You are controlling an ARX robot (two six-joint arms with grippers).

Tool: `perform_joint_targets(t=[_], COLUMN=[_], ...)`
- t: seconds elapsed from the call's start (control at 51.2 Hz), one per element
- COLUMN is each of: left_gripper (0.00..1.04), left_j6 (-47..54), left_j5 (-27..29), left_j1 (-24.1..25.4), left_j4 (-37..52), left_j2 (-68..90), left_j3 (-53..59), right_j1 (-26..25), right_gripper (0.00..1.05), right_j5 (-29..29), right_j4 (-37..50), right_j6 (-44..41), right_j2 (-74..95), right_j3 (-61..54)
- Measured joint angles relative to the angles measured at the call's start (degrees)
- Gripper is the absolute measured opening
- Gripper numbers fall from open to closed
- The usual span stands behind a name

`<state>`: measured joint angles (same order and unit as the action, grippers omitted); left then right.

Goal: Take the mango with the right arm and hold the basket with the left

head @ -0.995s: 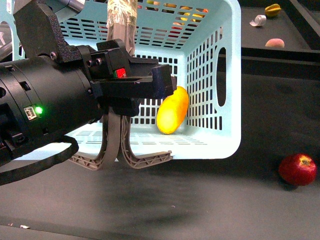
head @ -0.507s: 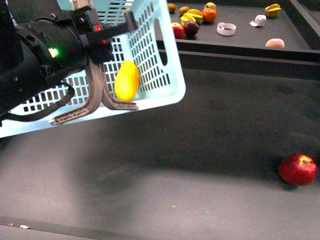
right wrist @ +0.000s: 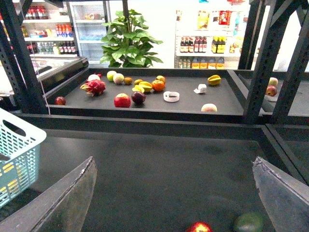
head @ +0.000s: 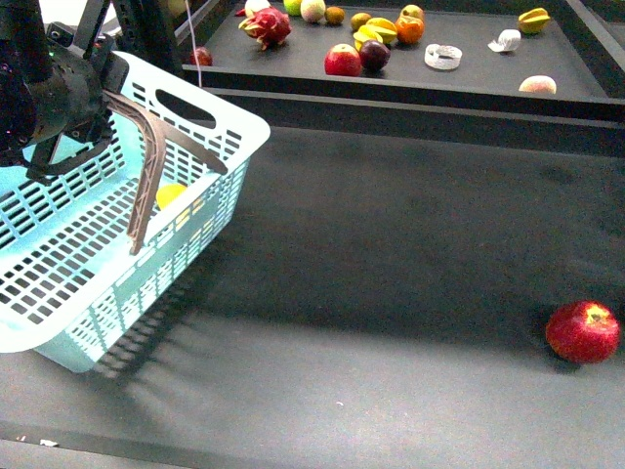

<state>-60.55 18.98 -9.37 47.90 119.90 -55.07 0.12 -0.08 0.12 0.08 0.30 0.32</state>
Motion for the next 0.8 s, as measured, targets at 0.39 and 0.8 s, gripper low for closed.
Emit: perform_joint_targets(t=[0.39, 0.8], left_gripper=[0.05, 0.31], left_j6=[-16.52, -20.26], left_j5=[3.32, 5.97], left_j1=[0.85, 1.27], left_j4=[-5.88, -8.26], left_j2=[6.34, 8.33], left_j3=[-8.52, -10.75], right_j1=[0.00, 0.00], right_gripper=[0.96, 0.96], right_j5=[0.00, 0.00], right_j4=[0.00, 0.00], right_j6=[0.00, 0.00], right_j2=[0.00, 0.00], right_j3=[0.00, 0.00])
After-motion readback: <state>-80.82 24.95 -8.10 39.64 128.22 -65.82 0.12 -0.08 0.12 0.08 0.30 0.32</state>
